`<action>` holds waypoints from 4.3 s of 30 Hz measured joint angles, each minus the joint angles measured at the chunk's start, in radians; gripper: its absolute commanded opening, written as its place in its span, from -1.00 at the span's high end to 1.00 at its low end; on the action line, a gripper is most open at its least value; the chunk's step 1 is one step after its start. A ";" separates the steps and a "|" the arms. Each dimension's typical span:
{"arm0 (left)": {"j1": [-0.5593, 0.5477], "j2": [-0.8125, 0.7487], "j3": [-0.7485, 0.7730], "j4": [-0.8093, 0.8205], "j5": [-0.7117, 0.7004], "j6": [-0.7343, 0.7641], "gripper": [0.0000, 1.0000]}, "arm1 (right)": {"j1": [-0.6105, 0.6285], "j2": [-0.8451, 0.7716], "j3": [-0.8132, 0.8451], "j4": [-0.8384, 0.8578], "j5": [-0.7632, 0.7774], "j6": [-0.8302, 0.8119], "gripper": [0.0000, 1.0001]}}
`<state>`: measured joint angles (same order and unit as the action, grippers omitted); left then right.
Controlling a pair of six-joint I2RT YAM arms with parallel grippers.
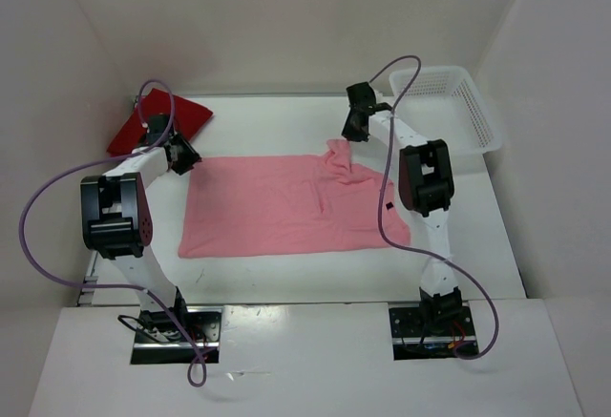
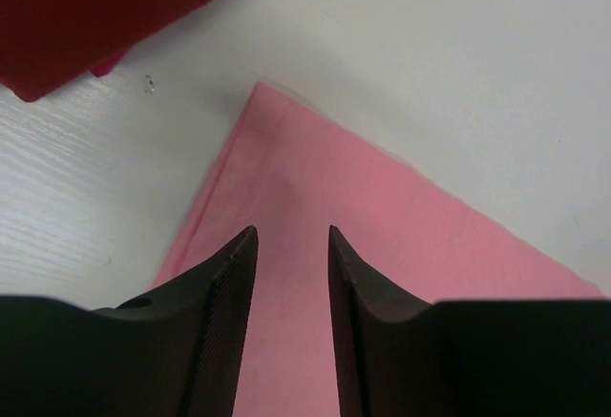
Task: Fold and stack the t-shirts
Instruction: Grap the side of the flattened tshirt furthest away from the robot with both arms
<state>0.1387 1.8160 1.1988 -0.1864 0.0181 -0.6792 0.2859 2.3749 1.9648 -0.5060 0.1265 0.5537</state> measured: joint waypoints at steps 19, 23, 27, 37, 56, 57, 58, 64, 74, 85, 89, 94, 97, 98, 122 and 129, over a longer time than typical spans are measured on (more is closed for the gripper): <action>0.012 0.003 0.049 -0.007 -0.170 0.011 0.03 | 0.000 -0.040 0.256 -0.100 0.172 -0.080 0.34; 0.014 0.050 0.118 0.001 -0.157 0.028 -0.01 | -0.005 -0.040 0.178 -0.100 0.150 -0.089 0.88; 0.014 0.133 0.170 0.001 -0.147 0.055 0.03 | -0.005 -0.050 0.039 -0.086 0.103 -0.095 0.85; 0.006 0.216 0.213 -0.019 -0.118 0.105 0.07 | -0.009 -0.108 -0.031 -0.070 0.018 -0.100 0.54; -0.023 0.280 0.267 -0.033 -0.114 0.130 0.97 | -0.039 -0.004 0.255 -0.100 -0.016 -0.095 0.09; -0.023 0.280 0.267 -0.033 -0.113 0.130 1.00 | -0.045 0.032 0.309 -0.103 -0.015 -0.095 0.09; -0.023 0.280 0.267 -0.031 -0.111 0.130 1.00 | -0.050 0.066 0.356 -0.107 -0.014 -0.094 0.09; -0.023 0.255 0.246 -0.025 -0.108 0.130 1.00 | -0.066 0.303 0.647 -0.218 -0.021 -0.094 0.09; -0.023 0.207 0.233 -0.014 -0.103 0.128 1.00 | -0.066 0.380 0.716 -0.322 -0.102 -0.091 0.15; -0.023 0.206 0.217 -0.014 -0.090 0.126 1.00 | -0.072 0.376 0.692 -0.362 -0.169 -0.085 0.92; -0.023 0.204 0.217 -0.013 -0.086 0.126 1.00 | -0.073 0.351 0.675 -0.366 -0.188 -0.081 0.95; -0.018 0.198 0.217 -0.013 -0.077 0.124 1.00 | -0.074 0.243 0.657 -0.367 -0.192 -0.084 0.92; -0.009 0.188 0.217 -0.013 -0.072 0.122 1.00 | -0.077 0.130 0.591 -0.349 -0.179 -0.085 0.83; -0.005 0.183 0.216 -0.012 -0.072 0.122 1.00 | -0.079 0.085 0.546 -0.343 -0.167 -0.085 0.78; 0.007 0.159 0.216 -0.001 -0.048 0.099 1.00 | -0.164 0.288 0.712 -0.300 -0.221 -0.111 0.13; 0.007 0.159 0.217 0.000 -0.042 0.099 1.00 | -0.151 0.398 0.721 -0.293 -0.277 -0.120 0.06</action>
<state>0.1455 1.9751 1.4155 -0.1867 -0.0238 -0.5804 0.1352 2.7728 2.6862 -0.7994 -0.1501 0.4339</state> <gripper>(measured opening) 0.003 0.458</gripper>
